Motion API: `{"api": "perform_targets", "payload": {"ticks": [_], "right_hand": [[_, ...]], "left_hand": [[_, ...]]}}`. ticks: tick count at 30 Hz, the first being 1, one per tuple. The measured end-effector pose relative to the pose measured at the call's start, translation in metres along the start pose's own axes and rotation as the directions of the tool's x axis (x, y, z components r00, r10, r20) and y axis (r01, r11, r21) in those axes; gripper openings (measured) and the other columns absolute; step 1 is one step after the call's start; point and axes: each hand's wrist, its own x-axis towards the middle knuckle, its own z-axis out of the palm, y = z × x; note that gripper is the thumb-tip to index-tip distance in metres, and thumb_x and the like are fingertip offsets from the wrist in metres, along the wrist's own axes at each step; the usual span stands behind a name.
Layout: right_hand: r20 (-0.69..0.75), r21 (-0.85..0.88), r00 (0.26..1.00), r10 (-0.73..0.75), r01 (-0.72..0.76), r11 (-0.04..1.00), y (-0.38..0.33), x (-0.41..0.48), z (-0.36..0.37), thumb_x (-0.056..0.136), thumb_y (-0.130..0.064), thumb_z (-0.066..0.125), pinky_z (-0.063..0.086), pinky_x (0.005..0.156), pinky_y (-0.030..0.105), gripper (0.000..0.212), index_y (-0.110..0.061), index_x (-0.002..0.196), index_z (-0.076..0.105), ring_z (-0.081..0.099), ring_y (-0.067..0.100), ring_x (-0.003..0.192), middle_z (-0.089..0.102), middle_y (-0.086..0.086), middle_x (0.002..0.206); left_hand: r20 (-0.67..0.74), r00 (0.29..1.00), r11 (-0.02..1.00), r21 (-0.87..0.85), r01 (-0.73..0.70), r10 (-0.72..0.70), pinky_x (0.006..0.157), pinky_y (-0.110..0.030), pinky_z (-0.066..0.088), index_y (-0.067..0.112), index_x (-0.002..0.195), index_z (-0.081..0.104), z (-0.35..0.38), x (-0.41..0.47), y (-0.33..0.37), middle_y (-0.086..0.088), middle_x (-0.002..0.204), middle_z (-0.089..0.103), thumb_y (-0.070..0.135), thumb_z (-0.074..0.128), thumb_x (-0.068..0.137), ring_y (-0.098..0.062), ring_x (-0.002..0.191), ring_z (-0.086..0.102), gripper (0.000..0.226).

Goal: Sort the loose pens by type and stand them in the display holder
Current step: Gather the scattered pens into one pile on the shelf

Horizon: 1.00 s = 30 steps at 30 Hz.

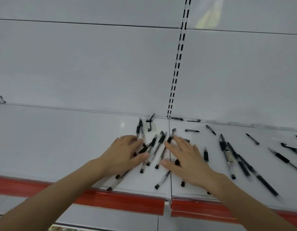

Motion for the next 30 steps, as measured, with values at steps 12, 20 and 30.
{"api": "perform_targets", "payload": {"ticks": [12,20,30], "right_hand": [[-0.064,-0.009,0.98,0.191,-0.192,0.981,0.045,-0.027,-0.008,0.072,-0.084,0.012,-0.002,0.116,0.046,0.092,-0.032,0.147,0.002,-0.008,0.018,0.145,-0.006,0.002,0.158],[-0.084,-0.067,0.914,0.397,-0.403,0.913,0.084,-0.039,-0.018,0.062,-0.086,0.004,0.002,0.115,0.053,0.102,-0.029,0.147,-0.002,-0.007,0.024,0.145,-0.007,0.005,0.157],[-0.057,0.054,0.934,0.354,-0.351,0.935,0.092,-0.056,-0.03,0.08,-0.072,0.032,-0.001,0.117,0.043,0.085,-0.03,0.147,0.001,-0.008,0.021,0.145,-0.008,0.002,0.157]], "left_hand": [[-0.018,0.996,0.968,-0.236,-0.091,0.09,0.111,-0.022,-0.003,0.012,0.145,0.012,0.017,0.044,0.068,-0.008,0.156,0.0,0.047,0.025,0.094,-0.015,0.143,-0.005,0.063],[-0.041,0.993,0.992,-0.073,0.105,-0.108,0.115,-0.042,0.013,0.009,0.142,0.018,0.019,0.086,0.062,-0.022,0.152,0.012,0.074,0.016,0.079,-0.031,0.141,0.007,0.091],[-0.026,0.983,0.97,-0.162,-0.182,0.181,0.114,-0.031,0.001,0.021,0.146,0.011,0.01,0.071,0.07,-0.004,0.156,0.0,0.077,0.022,0.075,-0.017,0.143,-0.004,0.09]]}}
